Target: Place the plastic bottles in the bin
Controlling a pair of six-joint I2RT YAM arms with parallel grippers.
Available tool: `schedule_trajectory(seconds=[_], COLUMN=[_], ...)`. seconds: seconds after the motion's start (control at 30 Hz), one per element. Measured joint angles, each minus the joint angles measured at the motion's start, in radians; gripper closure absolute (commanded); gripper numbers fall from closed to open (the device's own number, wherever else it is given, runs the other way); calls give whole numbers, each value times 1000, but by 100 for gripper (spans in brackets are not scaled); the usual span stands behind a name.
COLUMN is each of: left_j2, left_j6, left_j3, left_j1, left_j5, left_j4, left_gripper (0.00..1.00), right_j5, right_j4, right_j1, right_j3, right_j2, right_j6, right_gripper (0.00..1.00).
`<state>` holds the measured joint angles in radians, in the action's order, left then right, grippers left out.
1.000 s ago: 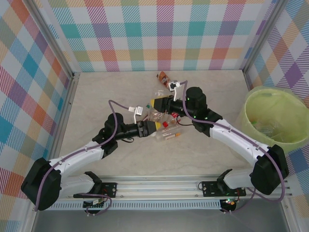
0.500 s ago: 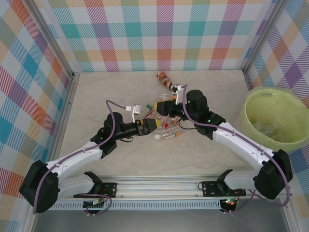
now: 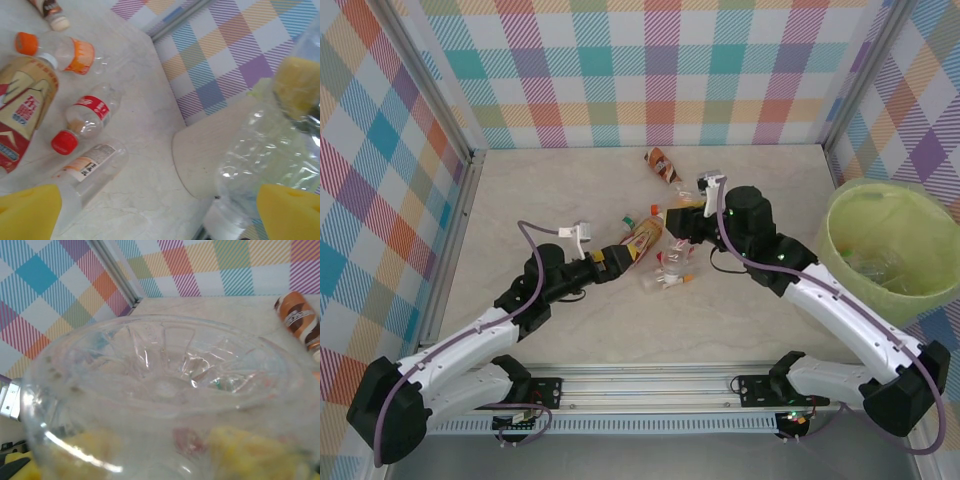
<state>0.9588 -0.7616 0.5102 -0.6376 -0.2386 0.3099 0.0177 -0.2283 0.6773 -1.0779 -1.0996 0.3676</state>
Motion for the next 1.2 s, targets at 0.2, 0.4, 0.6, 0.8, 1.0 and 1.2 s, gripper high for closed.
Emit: schedule_trajectory(seconds=[0.2, 0.4, 0.6, 0.8, 1.0, 1.2], left_j2=[-21, -29, -31, -30, -16, -15], left_j6=[0, -6, -21, -35, -39, -39], left_j3=[-16, -20, -41, -43, -43, -49], left_j1=[0, 0, 0, 0, 0, 0], left_j5=[84, 164, 224, 258, 267, 285], left_j4=[-58, -102, -129, -136, -140, -153], left_gripper=[0, 0, 0, 0, 0, 0], right_j5=[136, 266, 431, 599, 716, 781], right_j4=[-95, -170, -211, -181, -53, 23], right_j1=[-3, -3, -3, -5, -39, -153], right_j3=[-52, -123, -173, -174, -174, -183], right_j2=[80, 153, 216, 251, 266, 291], right_j6=[-96, -189, -307, -479, -657, -766], right_gripper=[59, 60, 60, 60, 61, 60])
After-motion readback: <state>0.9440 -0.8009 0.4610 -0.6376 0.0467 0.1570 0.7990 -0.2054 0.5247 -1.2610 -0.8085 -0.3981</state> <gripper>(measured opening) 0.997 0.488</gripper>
